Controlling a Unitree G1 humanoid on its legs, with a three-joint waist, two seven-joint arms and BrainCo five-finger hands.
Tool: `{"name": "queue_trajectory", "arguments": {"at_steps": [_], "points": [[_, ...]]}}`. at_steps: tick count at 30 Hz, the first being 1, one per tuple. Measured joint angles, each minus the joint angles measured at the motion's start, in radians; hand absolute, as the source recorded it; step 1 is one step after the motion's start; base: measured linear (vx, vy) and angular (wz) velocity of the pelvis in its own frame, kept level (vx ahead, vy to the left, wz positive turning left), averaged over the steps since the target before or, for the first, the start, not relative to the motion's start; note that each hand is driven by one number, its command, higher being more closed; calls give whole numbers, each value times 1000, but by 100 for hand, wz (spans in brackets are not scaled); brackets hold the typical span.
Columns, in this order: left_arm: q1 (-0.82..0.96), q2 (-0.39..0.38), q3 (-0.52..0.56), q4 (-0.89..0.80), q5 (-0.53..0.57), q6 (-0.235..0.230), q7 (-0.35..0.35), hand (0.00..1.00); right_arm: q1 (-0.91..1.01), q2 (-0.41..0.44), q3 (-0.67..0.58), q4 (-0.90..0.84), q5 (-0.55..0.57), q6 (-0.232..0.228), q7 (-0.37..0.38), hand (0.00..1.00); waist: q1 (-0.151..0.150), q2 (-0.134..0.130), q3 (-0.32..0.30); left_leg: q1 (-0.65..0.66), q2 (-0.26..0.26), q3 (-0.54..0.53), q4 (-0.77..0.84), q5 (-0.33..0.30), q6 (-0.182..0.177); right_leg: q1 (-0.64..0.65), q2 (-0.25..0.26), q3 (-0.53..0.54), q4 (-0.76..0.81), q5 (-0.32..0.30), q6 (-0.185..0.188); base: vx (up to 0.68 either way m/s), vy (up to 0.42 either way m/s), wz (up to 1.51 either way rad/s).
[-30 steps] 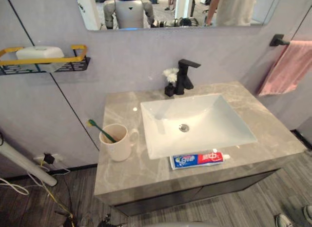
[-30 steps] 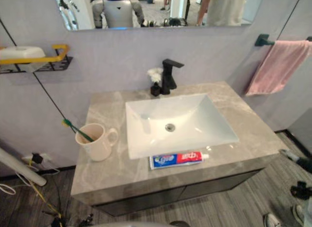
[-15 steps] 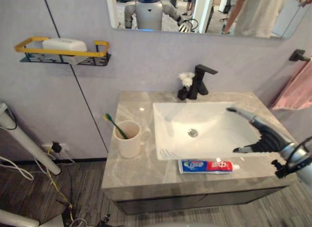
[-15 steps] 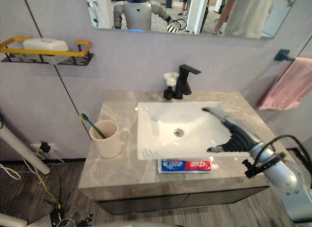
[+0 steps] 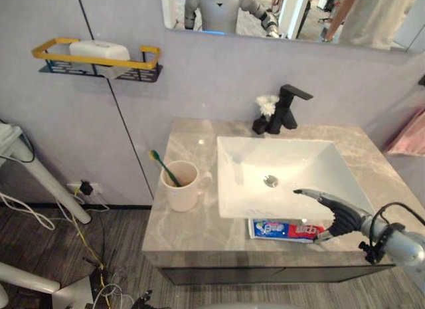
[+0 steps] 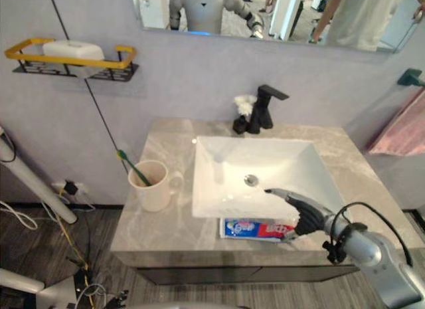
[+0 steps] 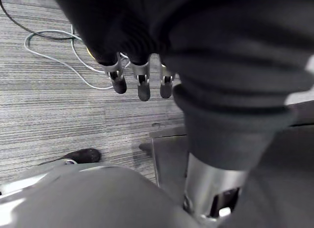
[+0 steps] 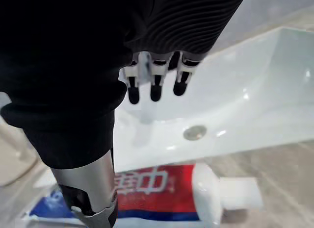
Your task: Organize washtable
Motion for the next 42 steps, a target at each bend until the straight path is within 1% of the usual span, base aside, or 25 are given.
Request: {"name": "queue_trajectory", "arguments": {"at_steps": [1,3,4,7,11,15,16,22,26,27,28,34,35,42], "points": [[-6,0,0,5,0,2,-1,0,8,27,0,0,-44,0,-10,0,-2,1,9,7,2,0,0,0,0,11,0,0,-1,0,0,0,0,0],[-15,0,-7,16,0,5,-2,0,17,72,1,1,-95,0,-21,0,-4,2,16,14,3,1,0,0,0,13,-1,1,-1,0,0,-69,-25,-1],[-15,1,-14,16,0,5,-1,0,19,96,7,1,-133,-1,-38,0,-11,4,17,14,3,1,1,0,0,12,-1,2,-1,1,1,-81,-22,-2],[-16,2,-24,17,0,7,0,0,26,138,14,1,-208,-1,-56,0,-14,6,24,16,4,7,5,0,0,13,-1,7,-1,5,2,-72,-20,-6],[-21,-2,-30,17,0,8,0,0,61,175,14,1,-252,-2,-66,0,-15,14,30,17,5,11,8,0,0,14,0,16,-1,8,4,-78,-22,-4],[-21,-2,-30,18,0,9,0,0,85,229,17,0,-261,-1,-82,0,-16,16,31,17,5,12,8,0,-1,14,1,17,-2,9,4,-48,-23,-1],[-23,-2,-30,18,0,9,0,0,86,244,16,-2,-275,-1,-86,100,-17,16,31,18,6,12,8,0,-1,14,1,17,-2,9,4,0,0,0],[-34,-3,-30,19,0,11,-1,0,82,309,-4,-11,-318,0,-129,100,-15,17,45,27,5,12,-3,0,-1,30,1,16,-17,10,5,-22,-10,0],[-39,0,-30,19,0,11,-1,0,83,325,-10,-32,-319,-2,-131,100,-15,18,55,30,5,12,-3,0,-1,30,3,15,-20,10,5,0,0,0],[-39,0,-30,19,0,11,-1,0,84,331,-10,-39,-318,-2,-132,100,-16,13,63,30,5,12,-3,0,-1,30,3,15,-21,10,5,0,0,0],[-40,1,-30,19,0,11,-1,0,85,331,-8,-45,-316,-3,-131,100,-16,16,66,30,5,12,-3,0,-1,31,4,14,-22,10,5,0,0,0],[-44,6,-30,19,-1,11,-1,0,84,342,-1,-47,-311,-3,-131,100,-12,7,71,30,5,11,-3,0,-1,32,4,13,-25,10,4,-36,-26,1],[-45,6,-30,19,-1,10,-1,0,85,342,2,-46,-296,-1,-130,100,-11,5,72,30,5,10,-3,0,-1,33,4,12,-26,11,4,-40,-29,2],[-45,7,-30,19,-9,10,-1,0,84,343,7,-46,-276,-1,-125,100,-10,3,74,30,5,5,-5,0,-1,41,6,6,-37,14,3,-35,-32,2]]}}
